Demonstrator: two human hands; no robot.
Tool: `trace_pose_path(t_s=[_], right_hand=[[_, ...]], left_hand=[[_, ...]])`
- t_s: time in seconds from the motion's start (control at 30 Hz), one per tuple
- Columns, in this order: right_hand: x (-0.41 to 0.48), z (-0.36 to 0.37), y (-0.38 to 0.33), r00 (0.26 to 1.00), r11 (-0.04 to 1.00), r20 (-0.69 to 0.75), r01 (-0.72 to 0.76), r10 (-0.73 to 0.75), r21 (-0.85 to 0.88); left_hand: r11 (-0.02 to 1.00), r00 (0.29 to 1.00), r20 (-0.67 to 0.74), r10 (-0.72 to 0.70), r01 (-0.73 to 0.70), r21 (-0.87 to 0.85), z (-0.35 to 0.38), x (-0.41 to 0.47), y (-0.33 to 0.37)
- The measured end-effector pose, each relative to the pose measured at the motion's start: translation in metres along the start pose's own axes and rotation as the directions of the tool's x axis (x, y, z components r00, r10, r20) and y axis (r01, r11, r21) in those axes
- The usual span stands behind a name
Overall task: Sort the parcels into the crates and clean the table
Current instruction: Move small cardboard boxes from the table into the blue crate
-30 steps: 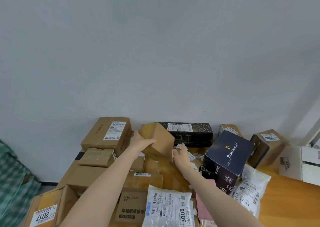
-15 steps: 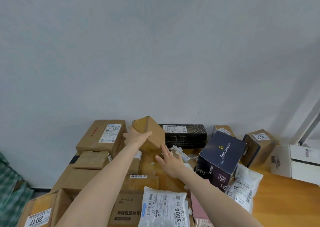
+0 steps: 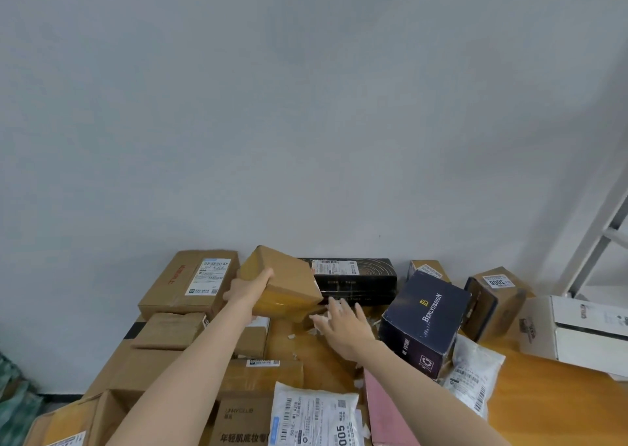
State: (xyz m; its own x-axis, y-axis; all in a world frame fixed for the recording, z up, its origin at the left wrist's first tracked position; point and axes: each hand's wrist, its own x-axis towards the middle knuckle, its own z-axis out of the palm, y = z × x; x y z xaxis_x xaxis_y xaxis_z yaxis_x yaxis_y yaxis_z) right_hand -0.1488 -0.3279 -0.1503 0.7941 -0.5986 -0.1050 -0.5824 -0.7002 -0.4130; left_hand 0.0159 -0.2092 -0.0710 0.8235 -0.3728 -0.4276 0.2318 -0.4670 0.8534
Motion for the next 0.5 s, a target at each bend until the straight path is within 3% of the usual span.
trace_pose_path(t_s=[0.07, 0.13, 0.2, 0.27, 0.3, 0.33, 0.37, 0.43, 0.5], right_hand=[[0.006, -0.007, -0.002, 0.988, 0.99, -0.112, -0.095, 0.107, 0.101], [0.007, -0.016, -0.018, 0.974, 0.968, -0.215, -0.019, 0.075, 0.25], [0.011, -0.019, -0.034, 0.983, 0.938, -0.174, 0.006, 0.058, 0.348], [0.021, -0.02, -0.042, 0.971, 0.867, -0.033, -0.195, 0.236, 0.459], [0.025, -0.022, -0.042, 0.931, 0.796, 0.043, -0.334, 0.364, 0.504], [0.025, -0.023, -0.04, 0.89, 0.752, 0.066, -0.418, 0.45, 0.51], [0.023, -0.027, -0.039, 0.876, 0.778, 0.007, -0.433, 0.483, 0.455], [0.017, -0.03, -0.036, 0.902, 0.929, -0.287, -0.244, 0.322, 0.277], [0.014, -0.033, -0.036, 0.924, 0.977, -0.381, 0.048, 0.035, 0.206]], left_hand=[[0.995, 0.998, -0.004, 0.067, -0.066, 0.081, -0.004, 0.0, 0.0], [0.962, 0.982, 0.066, 0.179, -0.188, 0.197, -0.004, -0.009, 0.002], [0.949, 0.955, 0.17, 0.243, -0.27, 0.16, 0.001, -0.015, 0.003], [0.95, 0.931, 0.256, 0.261, -0.295, 0.103, 0.003, -0.014, 0.001], [0.958, 0.93, 0.279, 0.24, -0.274, 0.089, 0.003, -0.017, 0.001], [0.958, 0.926, 0.289, 0.244, -0.276, 0.075, 0.001, -0.015, -0.001], [0.957, 0.927, 0.285, 0.242, -0.276, 0.084, -0.001, -0.016, -0.002], [0.94, 0.934, 0.252, 0.254, -0.3, 0.163, -0.004, -0.013, -0.004], [0.918, 0.935, 0.228, 0.271, -0.323, 0.231, -0.006, -0.01, -0.003]])
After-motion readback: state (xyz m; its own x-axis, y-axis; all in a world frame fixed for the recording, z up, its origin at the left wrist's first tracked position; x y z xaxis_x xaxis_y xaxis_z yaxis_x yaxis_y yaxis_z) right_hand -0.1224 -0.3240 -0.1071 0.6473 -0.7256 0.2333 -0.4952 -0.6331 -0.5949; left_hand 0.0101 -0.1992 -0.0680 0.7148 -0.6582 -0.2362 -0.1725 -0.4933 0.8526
